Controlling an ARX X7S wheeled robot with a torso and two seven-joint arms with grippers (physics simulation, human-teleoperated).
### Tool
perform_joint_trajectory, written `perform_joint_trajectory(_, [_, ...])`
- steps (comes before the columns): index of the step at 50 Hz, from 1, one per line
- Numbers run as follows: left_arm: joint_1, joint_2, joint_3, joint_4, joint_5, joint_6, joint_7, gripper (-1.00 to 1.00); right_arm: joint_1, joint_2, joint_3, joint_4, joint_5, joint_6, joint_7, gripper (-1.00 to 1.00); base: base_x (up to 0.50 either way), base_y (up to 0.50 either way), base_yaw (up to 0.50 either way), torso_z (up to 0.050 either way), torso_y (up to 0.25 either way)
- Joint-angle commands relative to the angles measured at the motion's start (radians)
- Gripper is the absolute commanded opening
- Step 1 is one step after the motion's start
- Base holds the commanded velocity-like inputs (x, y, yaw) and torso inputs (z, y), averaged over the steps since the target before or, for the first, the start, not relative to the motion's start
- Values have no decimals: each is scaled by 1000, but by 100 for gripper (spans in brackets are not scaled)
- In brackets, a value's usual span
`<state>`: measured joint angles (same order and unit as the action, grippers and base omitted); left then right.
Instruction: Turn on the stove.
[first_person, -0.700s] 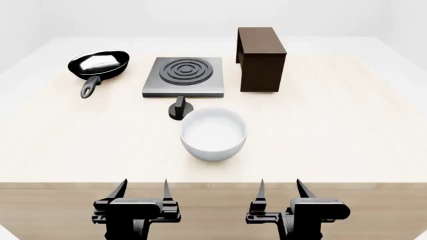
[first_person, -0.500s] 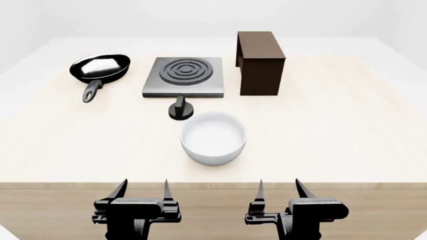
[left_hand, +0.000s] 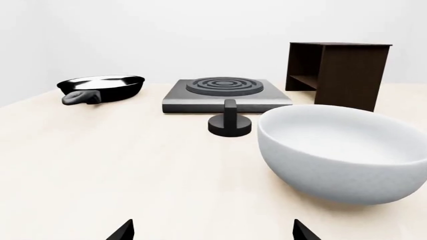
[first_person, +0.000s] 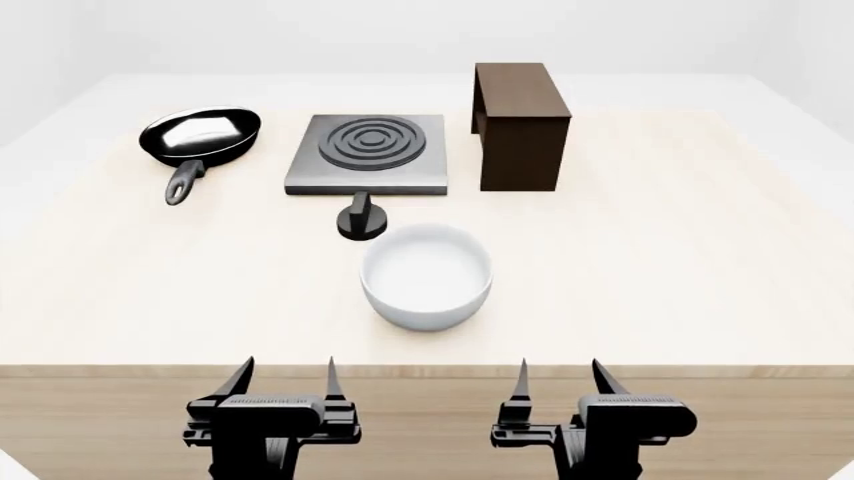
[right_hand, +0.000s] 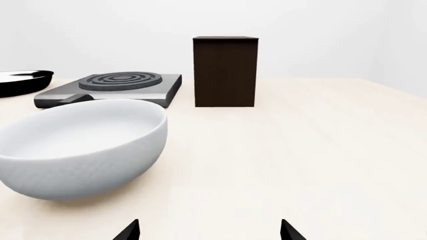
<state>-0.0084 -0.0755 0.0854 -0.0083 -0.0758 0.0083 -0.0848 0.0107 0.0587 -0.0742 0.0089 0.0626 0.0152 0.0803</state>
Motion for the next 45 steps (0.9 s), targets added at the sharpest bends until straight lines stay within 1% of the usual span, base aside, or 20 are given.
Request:
perform_joint_trajectory(1, [-9, -13, 17, -12, -10, 1, -20, 100, 9, 15, -15, 9, 28, 1, 17, 100, 0, 0, 0, 0, 0])
perform_joint_trajectory(7, [-7, -19, 24, -5, -17, 0, -29, 100, 9, 24, -27, 10, 36, -2, 17, 100, 0, 51, 0, 0, 0])
perform_joint_trajectory(45, [-9, -53, 64, -1, -50, 2, -69, 100, 18, 57, -83, 13, 63, -4, 62, 100, 0, 500, 0, 0, 0])
